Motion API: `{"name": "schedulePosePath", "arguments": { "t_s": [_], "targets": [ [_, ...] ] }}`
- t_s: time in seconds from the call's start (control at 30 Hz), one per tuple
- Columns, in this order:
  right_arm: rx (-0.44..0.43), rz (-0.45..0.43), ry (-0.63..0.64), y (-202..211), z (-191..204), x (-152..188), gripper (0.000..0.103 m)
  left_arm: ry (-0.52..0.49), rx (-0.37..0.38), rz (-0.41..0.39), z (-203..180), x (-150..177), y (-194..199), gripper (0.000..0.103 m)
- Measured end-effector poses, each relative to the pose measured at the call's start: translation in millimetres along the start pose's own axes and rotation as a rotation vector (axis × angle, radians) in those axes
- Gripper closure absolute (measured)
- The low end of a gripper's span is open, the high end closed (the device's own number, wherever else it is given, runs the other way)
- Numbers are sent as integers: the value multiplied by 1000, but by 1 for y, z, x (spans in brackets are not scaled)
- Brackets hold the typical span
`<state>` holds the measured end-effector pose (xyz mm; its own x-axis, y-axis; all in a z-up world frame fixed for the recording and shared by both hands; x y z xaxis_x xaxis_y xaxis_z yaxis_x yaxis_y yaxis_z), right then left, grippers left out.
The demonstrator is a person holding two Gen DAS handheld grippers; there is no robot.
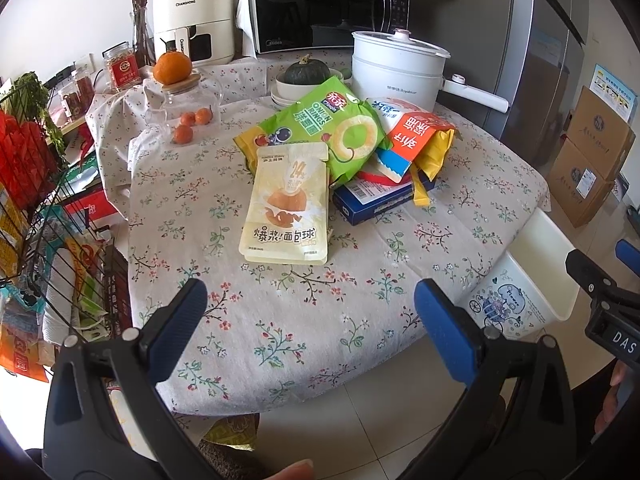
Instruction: Collect trash
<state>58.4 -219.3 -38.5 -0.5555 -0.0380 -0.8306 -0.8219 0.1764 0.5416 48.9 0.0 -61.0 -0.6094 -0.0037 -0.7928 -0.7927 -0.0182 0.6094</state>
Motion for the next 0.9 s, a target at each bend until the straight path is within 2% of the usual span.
{"name": "schedulePosePath", "arguments": {
  "t_s": [0.9],
  "targets": [
    [-4, 10, 0, -1, 4, 4, 0, 0, -1, 1, 0, 0, 0, 0]
  ]
}}
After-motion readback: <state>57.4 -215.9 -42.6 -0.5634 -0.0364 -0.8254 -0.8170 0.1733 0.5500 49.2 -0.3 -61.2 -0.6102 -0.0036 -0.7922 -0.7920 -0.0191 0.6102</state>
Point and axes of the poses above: each gripper's, at about its wrist camera, not at the fingertips, and y roughly against the way its jaws point, z to its left, x to its underside, the point moved 7 cm from there along -y, roughly the way its jaws point, and after that the axes turned 10 degrees about -z, right-handed, at the moved point
